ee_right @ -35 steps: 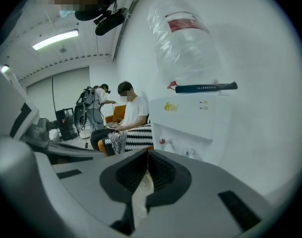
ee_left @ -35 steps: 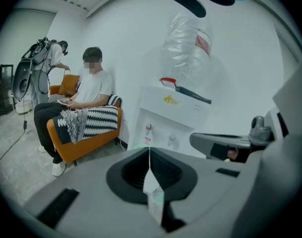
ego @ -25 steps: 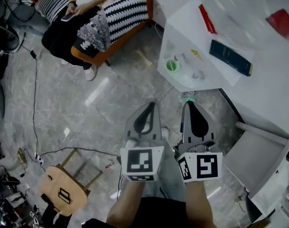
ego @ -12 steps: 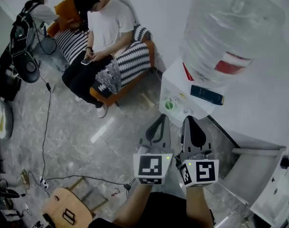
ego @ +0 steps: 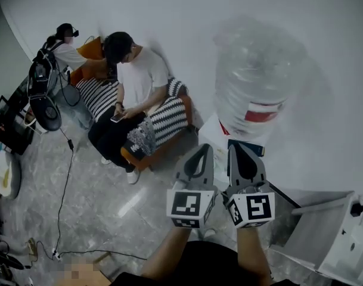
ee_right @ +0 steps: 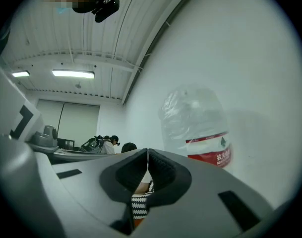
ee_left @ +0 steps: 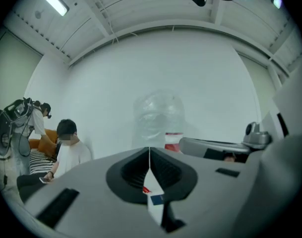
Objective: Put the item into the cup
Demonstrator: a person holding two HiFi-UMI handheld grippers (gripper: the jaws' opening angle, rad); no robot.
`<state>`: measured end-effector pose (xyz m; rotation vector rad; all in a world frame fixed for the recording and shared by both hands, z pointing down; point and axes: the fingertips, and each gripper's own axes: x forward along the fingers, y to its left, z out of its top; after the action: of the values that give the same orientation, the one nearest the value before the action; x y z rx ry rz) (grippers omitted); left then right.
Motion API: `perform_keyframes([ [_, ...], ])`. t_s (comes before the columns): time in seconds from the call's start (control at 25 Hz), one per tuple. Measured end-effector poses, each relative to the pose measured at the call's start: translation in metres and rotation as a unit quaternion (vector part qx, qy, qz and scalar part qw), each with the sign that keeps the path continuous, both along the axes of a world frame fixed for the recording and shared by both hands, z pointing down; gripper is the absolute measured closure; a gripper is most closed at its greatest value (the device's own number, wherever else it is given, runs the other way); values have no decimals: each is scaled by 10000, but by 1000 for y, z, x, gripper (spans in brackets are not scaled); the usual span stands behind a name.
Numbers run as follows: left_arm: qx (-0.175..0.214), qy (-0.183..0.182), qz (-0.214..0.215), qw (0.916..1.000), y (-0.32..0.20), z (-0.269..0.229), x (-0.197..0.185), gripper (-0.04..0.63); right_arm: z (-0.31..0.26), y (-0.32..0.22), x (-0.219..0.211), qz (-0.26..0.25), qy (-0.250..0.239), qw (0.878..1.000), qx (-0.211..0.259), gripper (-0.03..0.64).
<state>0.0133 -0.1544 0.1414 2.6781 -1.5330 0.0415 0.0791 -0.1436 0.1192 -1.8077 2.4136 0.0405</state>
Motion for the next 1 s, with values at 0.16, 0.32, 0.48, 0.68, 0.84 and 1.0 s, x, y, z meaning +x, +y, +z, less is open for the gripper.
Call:
perform_keyframes([
  [0.16,99,5,40,9999,0,-15,7,581,-9,-4,4,96,68,9999,-28,603],
  [0.32,90,149,144,9997,0,-18,13,581,-8,-7,2,22,4,9999,-100,603],
  [0.48,137,112,62,9998,-1,-21,9,581,-14,-8,-1,-55,-7,10000,-61,604],
  [0.68,196,91,-2,9998,-1,-20,6,581,-9,-11,-4,-124,-49,9998,-146,607],
  [0.84,190,-13,-104,9998,-1,-14,2,581,-3,-11,-8,-148,32,9997,-172,607],
  [1.0,185,-6,-130,9997,3,-12,0,581,1,-7,-11,-152,100,9997,-191,607],
])
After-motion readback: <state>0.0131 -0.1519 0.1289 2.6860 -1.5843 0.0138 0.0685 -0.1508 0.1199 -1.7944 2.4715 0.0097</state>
